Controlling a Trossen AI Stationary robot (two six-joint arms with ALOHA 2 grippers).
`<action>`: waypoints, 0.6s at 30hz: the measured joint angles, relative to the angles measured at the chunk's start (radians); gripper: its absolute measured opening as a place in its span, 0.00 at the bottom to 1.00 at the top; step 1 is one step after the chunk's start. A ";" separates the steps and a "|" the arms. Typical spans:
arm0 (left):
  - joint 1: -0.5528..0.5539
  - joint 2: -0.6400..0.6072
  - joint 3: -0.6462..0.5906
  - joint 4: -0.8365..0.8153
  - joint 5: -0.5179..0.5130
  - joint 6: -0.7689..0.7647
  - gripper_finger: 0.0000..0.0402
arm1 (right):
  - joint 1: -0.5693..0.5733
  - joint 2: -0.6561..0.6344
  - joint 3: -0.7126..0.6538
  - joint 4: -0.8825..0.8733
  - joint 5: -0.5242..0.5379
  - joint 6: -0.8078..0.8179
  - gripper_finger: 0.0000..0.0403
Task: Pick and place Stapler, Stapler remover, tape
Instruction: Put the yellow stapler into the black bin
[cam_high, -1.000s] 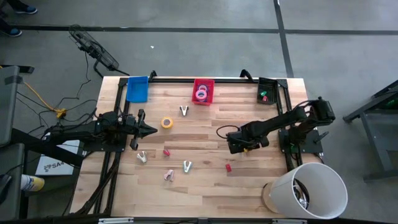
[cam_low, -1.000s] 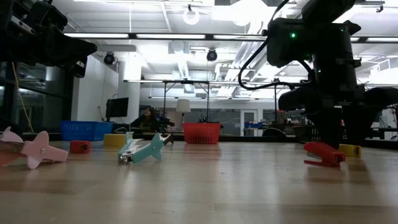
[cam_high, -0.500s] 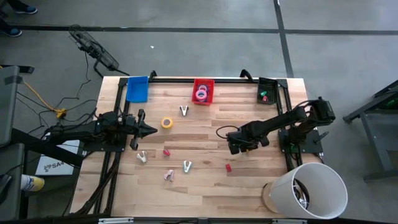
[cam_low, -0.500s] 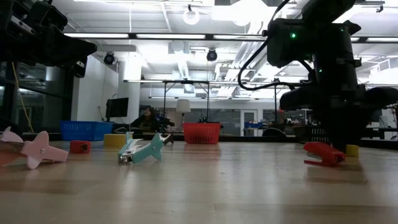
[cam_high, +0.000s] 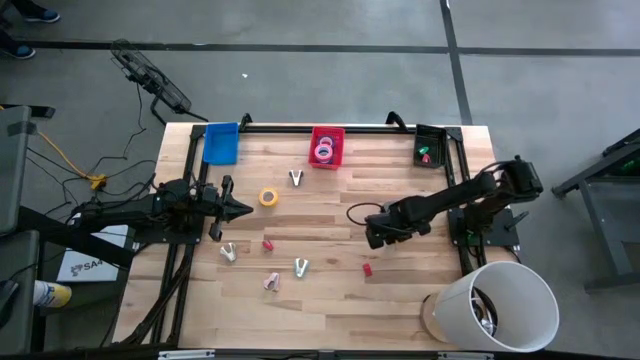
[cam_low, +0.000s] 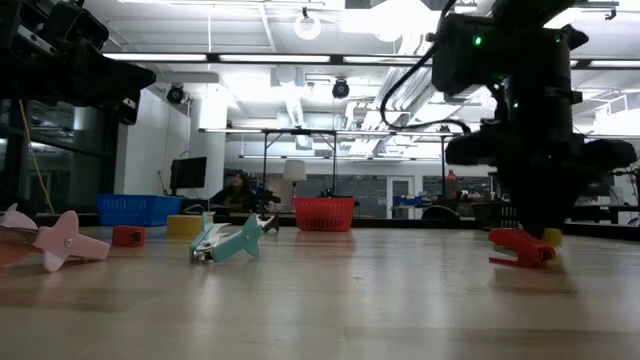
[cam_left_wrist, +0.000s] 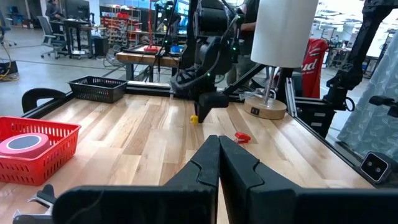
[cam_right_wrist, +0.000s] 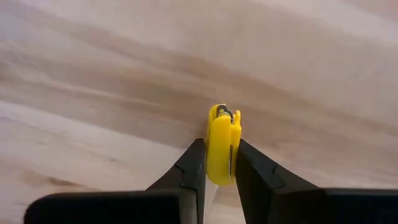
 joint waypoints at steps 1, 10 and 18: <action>0.000 0.000 0.000 0.000 0.000 0.000 0.00 | 0.000 -0.010 0.000 -0.003 0.014 0.000 0.13; 0.000 0.000 0.000 0.000 0.000 0.000 0.00 | -0.045 -0.103 0.000 -0.014 0.148 -0.053 0.13; 0.000 0.000 0.000 0.000 0.000 0.000 0.00 | -0.139 -0.188 0.000 -0.028 0.216 -0.222 0.13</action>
